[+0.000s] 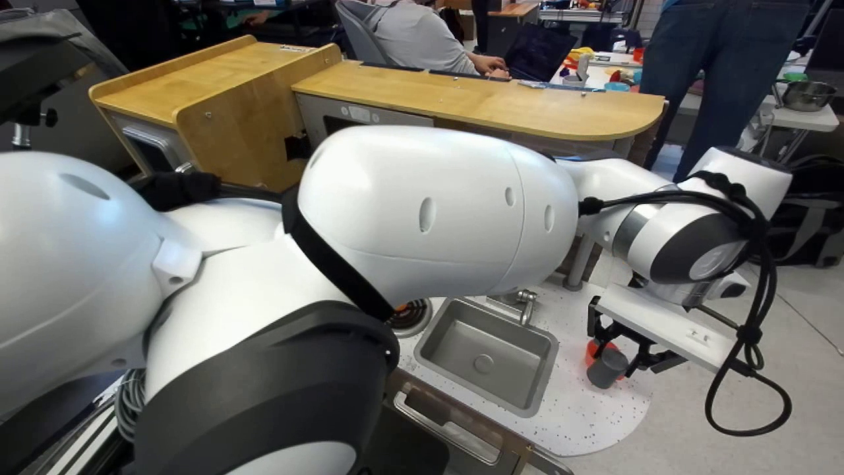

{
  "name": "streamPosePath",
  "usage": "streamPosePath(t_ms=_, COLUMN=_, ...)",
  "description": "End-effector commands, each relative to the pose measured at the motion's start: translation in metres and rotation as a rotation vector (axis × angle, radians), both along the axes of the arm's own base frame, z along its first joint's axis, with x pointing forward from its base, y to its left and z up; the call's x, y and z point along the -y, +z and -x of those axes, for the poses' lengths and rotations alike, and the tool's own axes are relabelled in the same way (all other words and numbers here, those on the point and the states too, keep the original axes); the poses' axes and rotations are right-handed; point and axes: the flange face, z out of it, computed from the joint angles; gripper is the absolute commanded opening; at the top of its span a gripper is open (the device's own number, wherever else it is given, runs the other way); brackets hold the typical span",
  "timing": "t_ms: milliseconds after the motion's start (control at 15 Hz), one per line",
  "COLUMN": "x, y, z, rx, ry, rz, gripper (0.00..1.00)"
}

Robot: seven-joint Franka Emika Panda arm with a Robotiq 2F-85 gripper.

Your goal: Remove the gray object from the cup

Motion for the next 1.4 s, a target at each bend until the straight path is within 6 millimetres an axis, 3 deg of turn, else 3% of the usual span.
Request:
streamPosePath(t_ms=0, x=0.002, y=-0.021, z=0.004, rx=0.009, ry=0.038, rz=0.04, gripper=0.22)
streamPosePath(t_ms=333, x=-0.005, y=-0.048, z=0.011, rx=-0.001, ry=0.039, rz=0.032, gripper=0.22)
streamPosePath(t_ms=600, x=-0.007, y=-0.049, z=0.013, rx=-0.001, ry=0.054, rz=0.04, gripper=0.22)
streamPosePath(t_ms=667, x=-0.007, y=-0.048, z=0.013, rx=-0.003, ry=0.06, rz=0.041, gripper=0.29)
streamPosePath(t_ms=733, x=-0.008, y=-0.048, z=0.013, rx=-0.003, ry=0.061, rz=0.042, gripper=0.72)
streamPosePath(t_ms=800, x=-0.007, y=-0.047, z=0.013, rx=-0.001, ry=0.064, rz=0.046, gripper=0.73)
streamPosePath(t_ms=1067, x=-0.004, y=-0.038, z=0.019, rx=0.025, ry=0.072, rz=0.044, gripper=0.99)
streamPosePath(t_ms=1333, x=0.002, y=-0.007, z=0.032, rx=0.03, ry=0.094, rz=0.038, gripper=1.0)
